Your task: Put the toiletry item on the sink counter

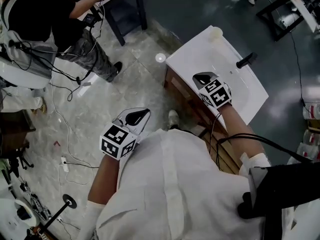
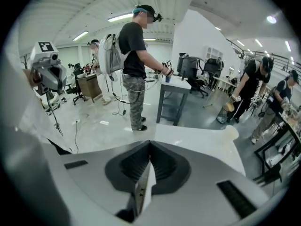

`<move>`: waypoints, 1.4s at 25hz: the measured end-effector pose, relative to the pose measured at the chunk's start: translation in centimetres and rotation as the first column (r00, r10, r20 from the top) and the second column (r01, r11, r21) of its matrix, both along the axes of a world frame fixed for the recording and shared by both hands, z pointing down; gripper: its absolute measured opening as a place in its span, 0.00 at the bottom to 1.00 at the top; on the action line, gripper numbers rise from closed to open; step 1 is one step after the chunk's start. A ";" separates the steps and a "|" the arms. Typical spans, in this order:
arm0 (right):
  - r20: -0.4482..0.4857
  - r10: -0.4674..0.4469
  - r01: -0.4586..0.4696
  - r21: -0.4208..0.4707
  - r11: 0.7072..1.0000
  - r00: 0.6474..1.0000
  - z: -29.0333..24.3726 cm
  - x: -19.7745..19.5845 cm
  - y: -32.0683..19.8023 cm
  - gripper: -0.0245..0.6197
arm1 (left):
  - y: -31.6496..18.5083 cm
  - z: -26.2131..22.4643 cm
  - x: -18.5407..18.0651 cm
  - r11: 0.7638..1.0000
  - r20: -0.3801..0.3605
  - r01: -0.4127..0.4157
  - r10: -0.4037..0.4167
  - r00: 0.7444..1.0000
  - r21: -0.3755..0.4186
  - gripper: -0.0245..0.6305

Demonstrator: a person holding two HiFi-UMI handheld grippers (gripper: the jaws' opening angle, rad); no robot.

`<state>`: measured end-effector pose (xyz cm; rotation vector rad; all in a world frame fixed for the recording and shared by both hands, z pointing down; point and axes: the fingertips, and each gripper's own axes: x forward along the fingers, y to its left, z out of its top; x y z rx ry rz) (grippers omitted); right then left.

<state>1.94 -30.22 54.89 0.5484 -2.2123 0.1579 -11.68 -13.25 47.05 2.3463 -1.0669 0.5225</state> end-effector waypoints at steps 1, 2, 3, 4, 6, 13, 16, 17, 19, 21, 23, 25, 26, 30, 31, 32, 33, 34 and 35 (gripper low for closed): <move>0.014 -0.002 0.002 -0.007 1.000 1.000 0.0 -0.4 1.6 0.05 | 0.6 0.0 -0.1 1.000 0.000 -0.006 0.006 1.000 0.004 0.05; 0.032 -0.002 0.002 -0.011 1.000 0.999 -0.2 -0.8 3.2 0.05 | 1.3 -0.1 -0.1 1.000 -0.001 -0.012 0.012 1.000 0.009 0.05; 0.053 -0.001 0.001 -0.015 1.000 0.999 -0.4 -1.1 4.8 0.05 | 2.0 -0.2 -0.1 1.000 -0.003 -0.018 0.018 1.000 0.013 0.05; 0.076 0.000 0.001 -0.017 1.000 0.997 -0.8 -1.4 6.4 0.05 | 2.8 -0.3 -0.2 1.000 -0.005 -0.024 0.024 1.000 0.016 0.05; 0.113 -0.003 0.005 -0.013 1.000 0.994 -1.6 -2.3 9.3 0.05 | 4.3 -0.5 -0.3 0.999 -0.008 -0.035 0.035 0.999 0.023 0.05; 0.147 -0.019 0.020 -0.007 1.000 0.989 -3.3 -4.2 18.7 0.05 | 9.3 -0.7 0.0 0.995 -0.036 -0.095 0.097 0.995 0.037 0.05; 0.166 -0.014 0.016 -0.010 1.000 0.986 -3.6 -4.8 21.7 0.05 | 10.9 -0.6 0.2 0.992 -0.044 -0.117 0.119 0.992 0.036 0.05; 0.170 -0.015 0.017 -0.010 1.000 0.985 -3.6 -4.9 22.6 0.05 | 11.4 -0.6 0.3 0.992 -0.047 -0.124 0.125 0.991 0.035 0.05; 0.173 -0.020 0.022 -0.008 1.000 0.985 -3.7 -5.2 24.2 0.05 | 12.1 -0.6 0.5 0.990 -0.051 -0.139 0.141 0.989 0.035 0.05; 0.175 -0.024 0.025 -0.002 1.000 0.984 -3.7 -5.4 25.3 0.05 | 12.7 -0.7 0.7 0.987 -0.053 -0.157 0.159 0.986 0.038 0.05; 0.180 -0.026 0.026 0.000 1.000 0.983 -4.0 -5.7 26.2 0.05 | 13.2 -1.0 0.8 0.984 -0.053 -0.173 0.175 0.983 0.042 0.05; 0.193 -0.035 0.036 0.000 0.999 0.981 -4.4 -6.2 27.0 0.05 | 13.5 -1.1 0.8 0.983 -0.053 -0.178 0.180 0.982 0.049 0.05; 0.199 -0.042 0.043 0.002 0.999 0.979 -4.5 -6.5 27.4 0.05 | 13.7 -1.2 0.9 0.983 -0.055 -0.177 0.179 0.982 0.052 0.05; 0.205 -0.064 0.064 0.010 0.998 0.977 -4.7 -7.1 28.8 0.05 | 14.9 -1.1 1.0 0.983 -0.057 -0.176 0.179 0.982 0.060 0.05; 0.204 -0.067 0.067 0.011 0.998 0.977 -4.7 -7.3 29.1 0.05 | 15.2 -1.0 0.9 0.982 -0.055 -0.177 0.181 0.982 0.059 0.05; 0.203 -0.072 0.071 0.012 0.997 0.977 -4.7 -7.5 29.4 0.05 | 15.5 -1.0 0.8 0.982 -0.053 -0.177 0.180 0.982 0.057 0.05; 0.200 -0.079 0.077 0.017 0.997 0.977 -4.8 -7.8 29.6 0.05 | 15.7 -1.0 0.5 0.983 -0.053 -0.175 0.178 0.983 0.056 0.05; 0.197 -0.089 0.086 0.024 0.996 0.976 -4.8 -8.1 29.7 0.05 | 15.8 -1.1 0.2 0.984 -0.053 -0.169 0.172 0.984 0.056 0.05; 0.194 -0.099 0.095 0.031 0.995 0.976 -4.9 -8.5 29.8 0.05 | 15.8 -1.1 -0.1 0.985 -0.053 -0.163 0.166 0.985 0.056 0.05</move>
